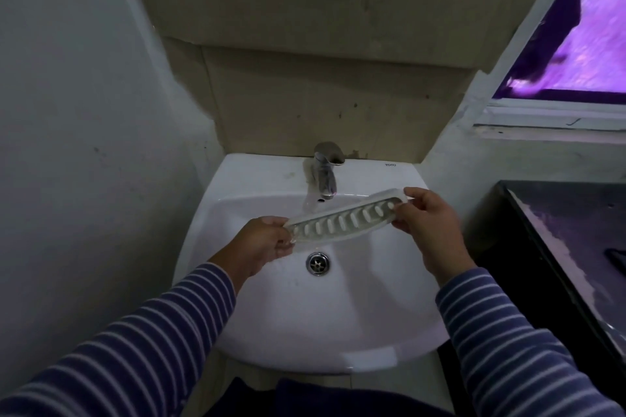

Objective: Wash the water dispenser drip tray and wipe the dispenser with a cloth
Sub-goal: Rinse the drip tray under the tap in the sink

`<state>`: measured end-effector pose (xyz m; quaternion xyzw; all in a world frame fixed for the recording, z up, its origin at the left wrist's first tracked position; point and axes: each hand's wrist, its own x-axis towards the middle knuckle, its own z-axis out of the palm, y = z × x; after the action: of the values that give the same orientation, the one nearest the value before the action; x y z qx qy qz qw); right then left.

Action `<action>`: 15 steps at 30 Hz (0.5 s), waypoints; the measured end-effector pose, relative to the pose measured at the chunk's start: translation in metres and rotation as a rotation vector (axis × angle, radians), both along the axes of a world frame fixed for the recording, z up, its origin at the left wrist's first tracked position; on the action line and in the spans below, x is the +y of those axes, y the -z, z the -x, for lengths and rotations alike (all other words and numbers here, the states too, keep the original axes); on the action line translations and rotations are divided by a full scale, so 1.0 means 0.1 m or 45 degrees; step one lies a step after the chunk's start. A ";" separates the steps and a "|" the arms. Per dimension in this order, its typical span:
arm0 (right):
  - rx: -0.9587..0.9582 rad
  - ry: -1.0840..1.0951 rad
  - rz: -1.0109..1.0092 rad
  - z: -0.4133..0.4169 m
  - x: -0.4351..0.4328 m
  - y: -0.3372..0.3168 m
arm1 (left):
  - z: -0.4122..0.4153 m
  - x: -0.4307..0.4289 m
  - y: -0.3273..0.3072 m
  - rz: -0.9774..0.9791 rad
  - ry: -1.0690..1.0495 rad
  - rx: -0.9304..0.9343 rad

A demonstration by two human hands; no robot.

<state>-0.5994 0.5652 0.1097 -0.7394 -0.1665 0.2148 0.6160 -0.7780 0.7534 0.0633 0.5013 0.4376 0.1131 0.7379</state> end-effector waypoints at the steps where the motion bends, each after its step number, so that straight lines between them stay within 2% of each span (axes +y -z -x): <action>1: -0.039 -0.023 0.023 0.00 0.00 -0.01 | 0.00 0.02 -0.02 -0.021 0.007 -0.006; 6: -0.267 -0.072 0.142 -0.02 0.00 0.01 | 0.03 0.16 -0.11 -0.251 0.085 -0.075; 11: -0.525 -0.071 0.351 -0.03 0.03 0.10 | 0.13 0.28 -0.15 -0.797 0.238 0.075; 15: -0.581 -0.090 0.400 -0.01 0.05 0.16 | 0.18 0.28 -0.14 -0.979 0.246 0.114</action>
<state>-0.5986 0.5703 0.0937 -0.8487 -0.2913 0.0875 0.4326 -0.7955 0.7811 0.0772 0.7842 0.3459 0.1770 0.4838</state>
